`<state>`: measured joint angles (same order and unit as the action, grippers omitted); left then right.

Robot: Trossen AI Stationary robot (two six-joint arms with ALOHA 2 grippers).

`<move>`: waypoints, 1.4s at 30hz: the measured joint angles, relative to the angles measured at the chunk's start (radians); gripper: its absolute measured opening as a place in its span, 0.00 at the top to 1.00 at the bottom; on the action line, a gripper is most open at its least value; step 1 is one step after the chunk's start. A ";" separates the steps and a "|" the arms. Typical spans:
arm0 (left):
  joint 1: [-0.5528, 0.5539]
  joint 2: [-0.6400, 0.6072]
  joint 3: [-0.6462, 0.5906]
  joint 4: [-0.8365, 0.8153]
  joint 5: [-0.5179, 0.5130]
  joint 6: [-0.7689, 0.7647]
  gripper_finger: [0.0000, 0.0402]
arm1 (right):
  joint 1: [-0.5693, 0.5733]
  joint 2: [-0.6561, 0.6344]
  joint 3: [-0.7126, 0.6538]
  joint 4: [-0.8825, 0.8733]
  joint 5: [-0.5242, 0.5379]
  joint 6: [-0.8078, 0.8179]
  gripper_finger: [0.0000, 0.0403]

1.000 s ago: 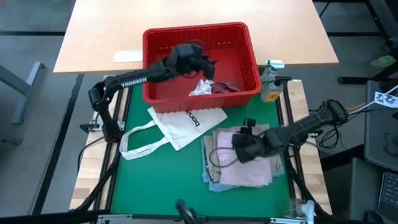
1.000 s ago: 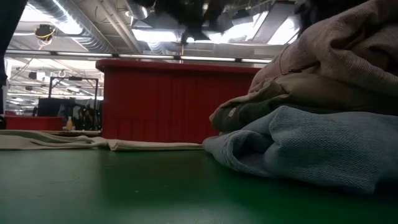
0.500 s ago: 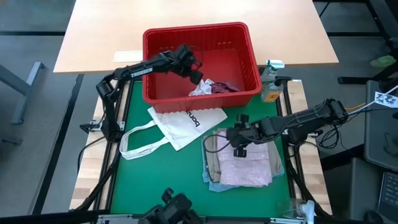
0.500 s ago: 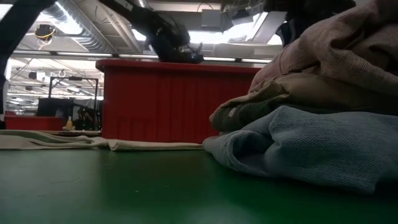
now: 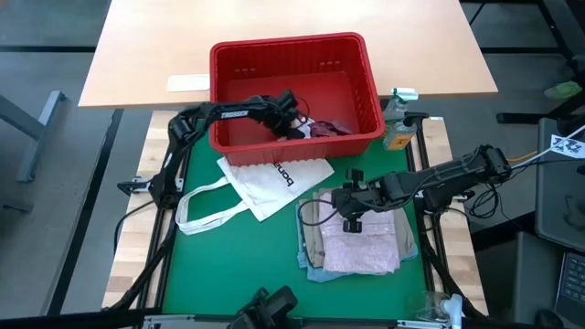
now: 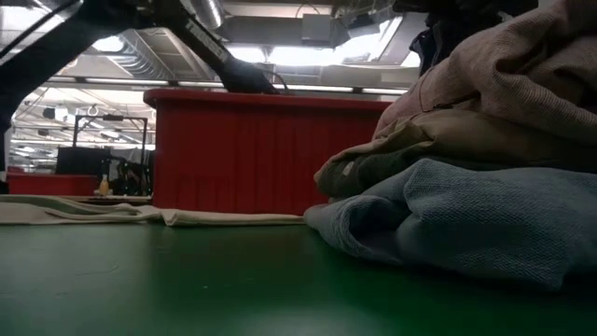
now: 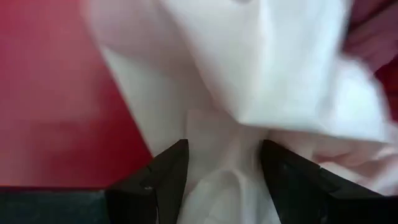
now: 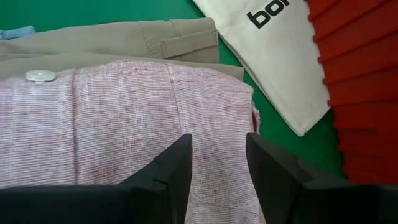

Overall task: Fold laundry
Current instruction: Fold the white underwear

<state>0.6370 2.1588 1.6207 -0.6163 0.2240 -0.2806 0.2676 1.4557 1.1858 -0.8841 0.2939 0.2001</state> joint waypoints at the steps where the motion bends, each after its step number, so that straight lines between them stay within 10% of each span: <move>1: -0.005 0.015 0.000 0.000 0.004 0.000 0.51 | 0.000 0.000 0.000 0.000 0.000 0.000 0.62; 14: -0.015 0.041 0.003 0.012 0.026 0.000 0.53 | 0.000 0.000 0.000 0.002 0.000 0.000 0.62; 29: -0.017 0.049 -0.002 0.002 0.156 -0.009 0.96 | 0.000 0.000 0.000 0.004 0.000 0.000 0.62; 42: -0.020 -0.003 -0.003 0.023 0.194 -0.031 0.99 | 0.000 0.000 0.000 0.004 0.000 0.000 0.62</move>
<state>0.6174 2.1557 1.6176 -0.5933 0.4176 -0.3111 0.2680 1.4559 1.1858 -0.8799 0.2940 0.2005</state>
